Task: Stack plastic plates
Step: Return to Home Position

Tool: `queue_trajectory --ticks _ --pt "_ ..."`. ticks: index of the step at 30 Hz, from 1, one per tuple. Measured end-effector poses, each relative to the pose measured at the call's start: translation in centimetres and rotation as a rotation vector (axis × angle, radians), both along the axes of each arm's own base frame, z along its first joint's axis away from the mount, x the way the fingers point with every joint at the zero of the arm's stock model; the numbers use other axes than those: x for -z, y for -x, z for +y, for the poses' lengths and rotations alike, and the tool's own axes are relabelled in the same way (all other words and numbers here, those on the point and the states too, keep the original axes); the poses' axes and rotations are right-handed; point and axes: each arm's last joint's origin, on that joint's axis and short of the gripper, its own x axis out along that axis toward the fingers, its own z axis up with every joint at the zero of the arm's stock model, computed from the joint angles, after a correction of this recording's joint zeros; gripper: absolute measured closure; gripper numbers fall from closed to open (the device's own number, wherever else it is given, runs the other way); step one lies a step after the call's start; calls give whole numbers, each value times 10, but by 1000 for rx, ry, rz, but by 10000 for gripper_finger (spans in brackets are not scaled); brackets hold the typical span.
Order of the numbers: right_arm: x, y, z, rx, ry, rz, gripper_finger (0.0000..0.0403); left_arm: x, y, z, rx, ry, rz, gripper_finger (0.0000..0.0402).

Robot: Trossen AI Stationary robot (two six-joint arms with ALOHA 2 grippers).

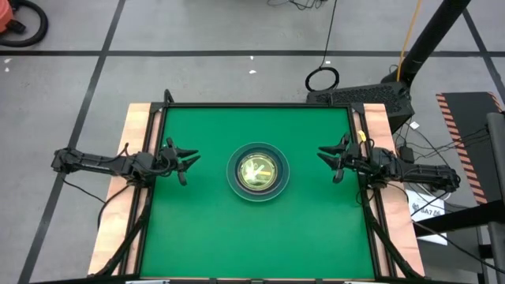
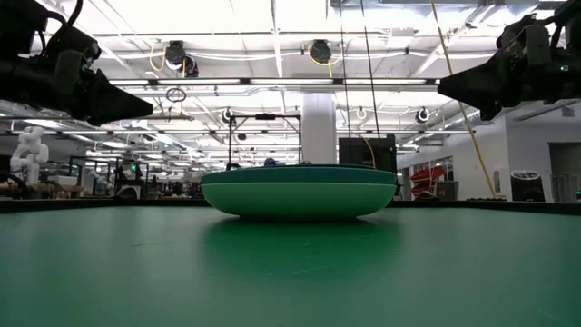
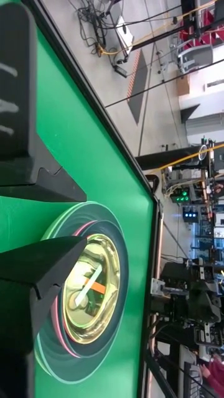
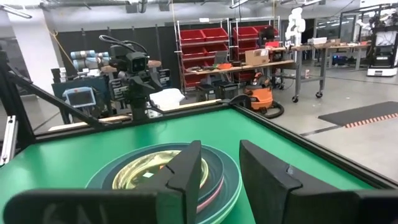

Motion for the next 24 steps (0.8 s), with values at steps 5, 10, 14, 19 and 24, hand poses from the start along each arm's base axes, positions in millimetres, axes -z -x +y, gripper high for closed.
queue_trajectory --ticks 5,10,14,19,24 --pt "0 0 0 0 1 0 300 0 0 0 0 0 0 295" --pt "0 0 0 0 1 -2 300 0 0 0 0 0 0 295" --pt "0 0 0 0 1 -2 300 0 0 0 0 0 0 295" --pt "0 0 0 0 1 -2 300 0 0 0 0 0 0 295" --pt "0 0 0 0 1 -3 300 -2 2 1 -5 2 -23 295"
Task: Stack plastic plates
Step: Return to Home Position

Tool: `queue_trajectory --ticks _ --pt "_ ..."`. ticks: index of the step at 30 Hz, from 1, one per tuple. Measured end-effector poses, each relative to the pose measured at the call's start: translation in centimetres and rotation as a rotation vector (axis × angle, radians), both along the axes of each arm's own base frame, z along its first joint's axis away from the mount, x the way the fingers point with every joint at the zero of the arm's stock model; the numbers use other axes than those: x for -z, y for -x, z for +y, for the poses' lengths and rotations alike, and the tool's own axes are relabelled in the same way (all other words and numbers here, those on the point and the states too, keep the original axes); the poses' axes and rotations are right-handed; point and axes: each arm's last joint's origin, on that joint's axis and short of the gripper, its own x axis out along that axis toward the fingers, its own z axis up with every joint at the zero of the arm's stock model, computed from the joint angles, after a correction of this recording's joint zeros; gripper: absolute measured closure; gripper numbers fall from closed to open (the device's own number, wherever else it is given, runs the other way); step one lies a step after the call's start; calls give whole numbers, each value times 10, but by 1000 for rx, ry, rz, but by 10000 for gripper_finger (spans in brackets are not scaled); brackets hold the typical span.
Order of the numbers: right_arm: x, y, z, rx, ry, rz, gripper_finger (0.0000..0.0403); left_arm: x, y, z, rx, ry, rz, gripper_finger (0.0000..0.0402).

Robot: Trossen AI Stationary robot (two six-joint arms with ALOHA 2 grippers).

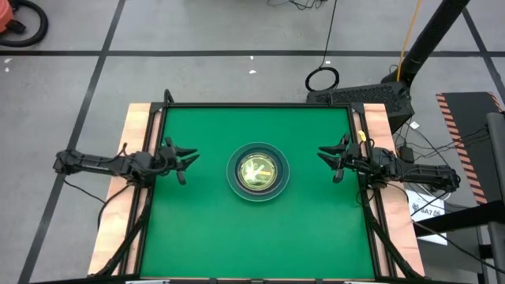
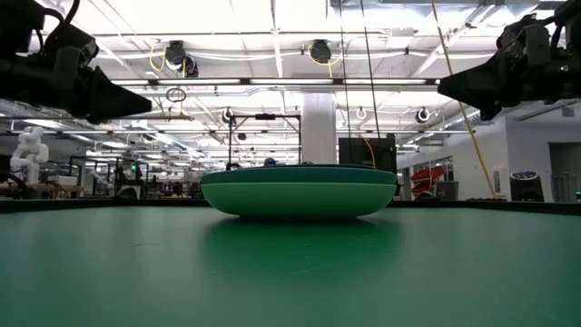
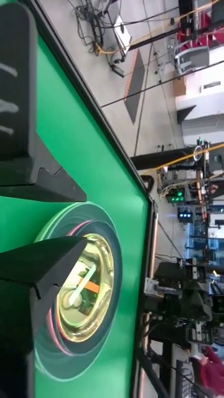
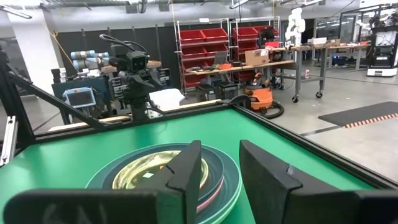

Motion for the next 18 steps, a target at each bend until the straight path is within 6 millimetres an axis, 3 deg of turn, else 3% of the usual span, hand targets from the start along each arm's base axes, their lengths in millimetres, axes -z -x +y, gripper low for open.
queue_trajectory --ticks 10,18 --pt "0 0 0 0 0 0 300 -15 11 3 -16 16 -182 295" --pt "0 0 0 -1 0 -1 300 -15 11 1 2 19 -190 295"
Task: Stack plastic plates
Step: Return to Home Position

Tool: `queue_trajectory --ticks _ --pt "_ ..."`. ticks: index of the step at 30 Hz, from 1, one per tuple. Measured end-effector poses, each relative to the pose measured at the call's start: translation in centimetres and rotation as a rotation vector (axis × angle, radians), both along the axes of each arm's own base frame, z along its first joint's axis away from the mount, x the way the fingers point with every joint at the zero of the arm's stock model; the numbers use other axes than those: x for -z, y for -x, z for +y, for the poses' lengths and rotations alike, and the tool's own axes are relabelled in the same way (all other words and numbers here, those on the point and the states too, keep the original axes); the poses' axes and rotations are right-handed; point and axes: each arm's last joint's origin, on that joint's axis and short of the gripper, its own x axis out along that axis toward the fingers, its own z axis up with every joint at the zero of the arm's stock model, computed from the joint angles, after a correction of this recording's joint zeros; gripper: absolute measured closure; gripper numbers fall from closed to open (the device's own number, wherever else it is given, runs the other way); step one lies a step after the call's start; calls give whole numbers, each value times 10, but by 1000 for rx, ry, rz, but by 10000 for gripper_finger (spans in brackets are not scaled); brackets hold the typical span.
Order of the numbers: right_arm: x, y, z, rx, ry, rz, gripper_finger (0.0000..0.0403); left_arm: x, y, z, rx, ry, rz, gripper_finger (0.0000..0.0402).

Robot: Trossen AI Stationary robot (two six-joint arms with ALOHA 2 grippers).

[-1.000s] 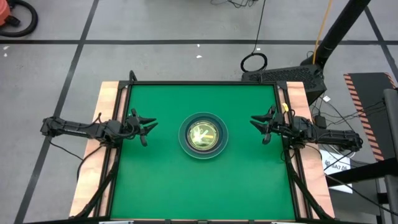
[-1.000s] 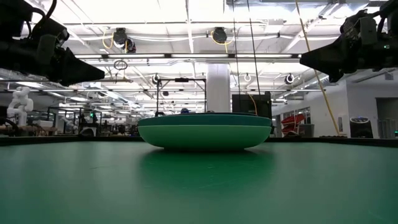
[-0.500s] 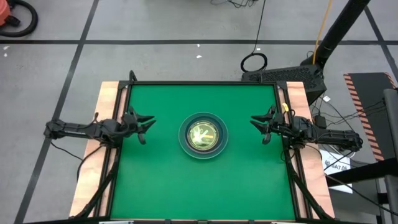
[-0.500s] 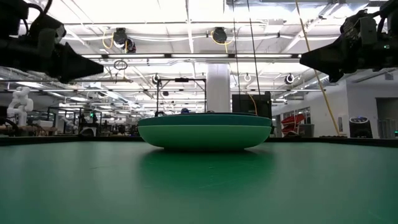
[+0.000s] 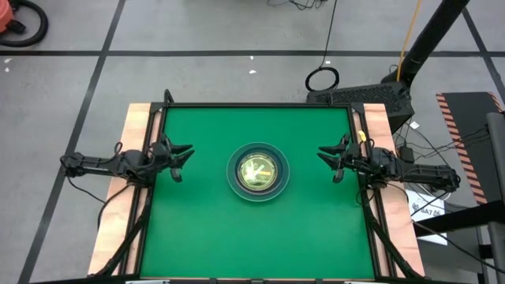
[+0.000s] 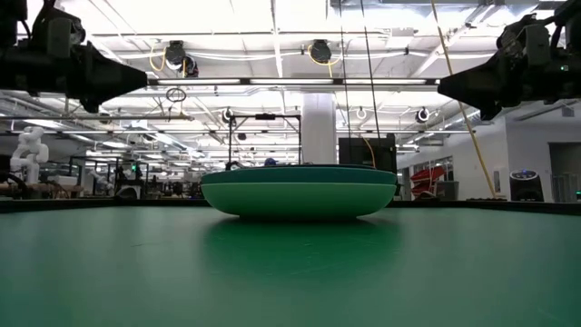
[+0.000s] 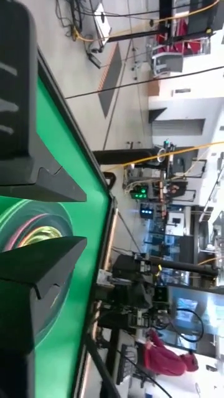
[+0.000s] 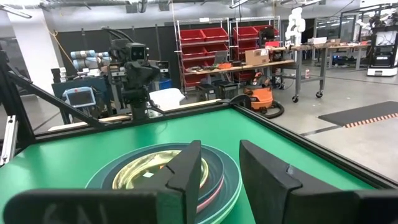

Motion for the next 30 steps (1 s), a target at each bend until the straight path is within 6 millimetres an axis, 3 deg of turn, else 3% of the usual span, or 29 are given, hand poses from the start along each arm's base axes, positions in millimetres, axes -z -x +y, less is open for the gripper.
queue_trajectory --ticks 30 --pt "0 0 0 0 0 1 300 3 -1 0 0 -3 33 295"
